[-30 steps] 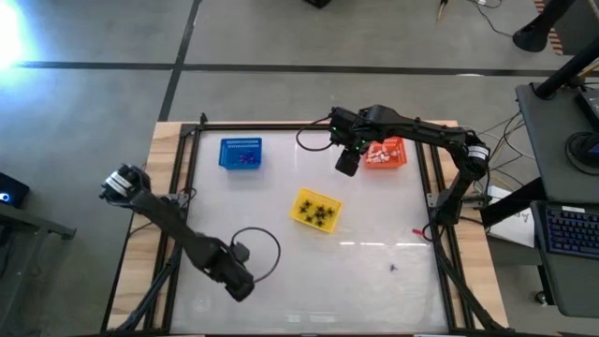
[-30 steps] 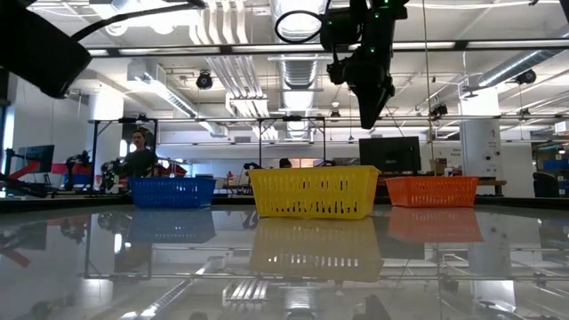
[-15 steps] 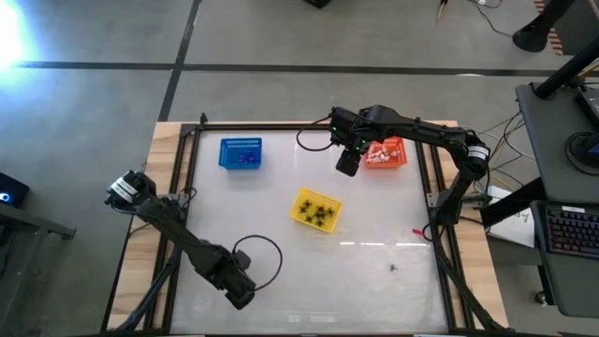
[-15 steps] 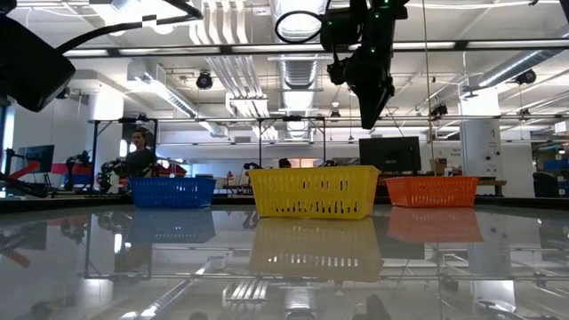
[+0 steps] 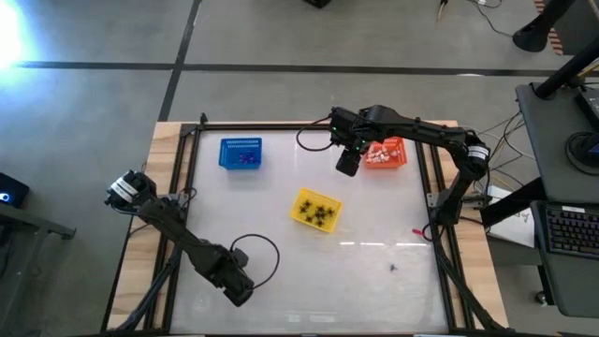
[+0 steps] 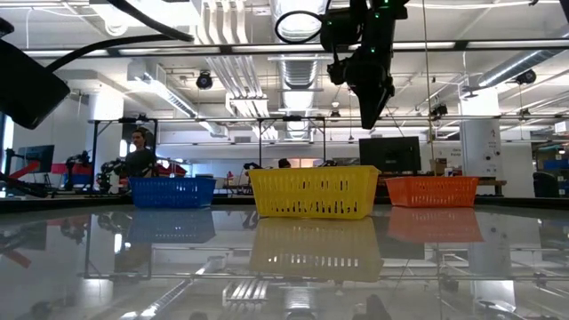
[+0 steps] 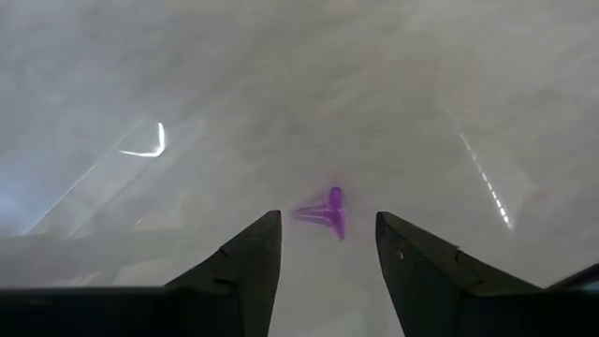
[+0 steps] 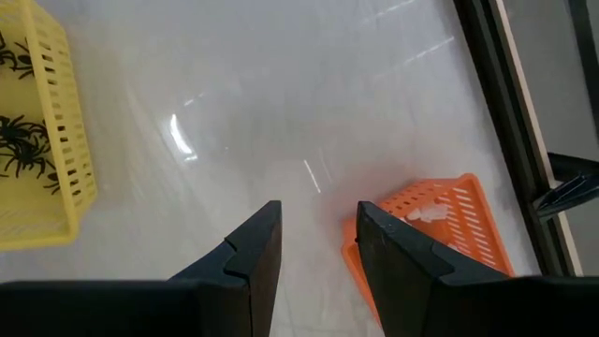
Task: Sort Halloween decoration
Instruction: Put the purple witch hat toy into the blue bin
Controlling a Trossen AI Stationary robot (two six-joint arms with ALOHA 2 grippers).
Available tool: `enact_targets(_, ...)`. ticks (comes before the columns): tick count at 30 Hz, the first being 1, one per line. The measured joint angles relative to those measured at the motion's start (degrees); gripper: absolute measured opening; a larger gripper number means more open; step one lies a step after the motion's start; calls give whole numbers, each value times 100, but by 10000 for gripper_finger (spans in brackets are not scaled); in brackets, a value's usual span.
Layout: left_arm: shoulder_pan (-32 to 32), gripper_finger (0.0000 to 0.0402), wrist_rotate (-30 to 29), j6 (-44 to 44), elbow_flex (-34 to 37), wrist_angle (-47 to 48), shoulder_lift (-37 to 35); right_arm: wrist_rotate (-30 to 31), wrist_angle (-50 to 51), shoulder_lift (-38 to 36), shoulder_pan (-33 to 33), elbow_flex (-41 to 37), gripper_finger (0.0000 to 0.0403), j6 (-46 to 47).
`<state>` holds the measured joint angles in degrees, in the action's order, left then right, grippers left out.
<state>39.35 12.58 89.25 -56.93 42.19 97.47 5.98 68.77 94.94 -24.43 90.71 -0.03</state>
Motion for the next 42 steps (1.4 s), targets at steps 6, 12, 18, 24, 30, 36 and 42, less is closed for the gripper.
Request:
enact_targets(6,0,148,-7,-20,9,-155,0,0,2,0,0,-2,132,0)
enact_targets(12,0,147,-59,-57,33,-289,0,0,0,0,0,-2,132,0)
enact_targets(18,0,125,-55,-40,217,-670,0,0,2,2,0,-2,132,0)
enact_targets(24,-7,94,67,107,413,-664,-11,0,2,2,0,-2,132,0)
enact_targets(30,-4,45,87,-6,415,-629,-11,0,0,2,0,-2,132,0)
enact_targets(36,-2,5,116,-175,415,-636,-11,0,-2,4,0,-2,132,0)
enact_targets(42,0,1,213,-375,415,-983,-21,2,-4,4,0,-2,132,-70)
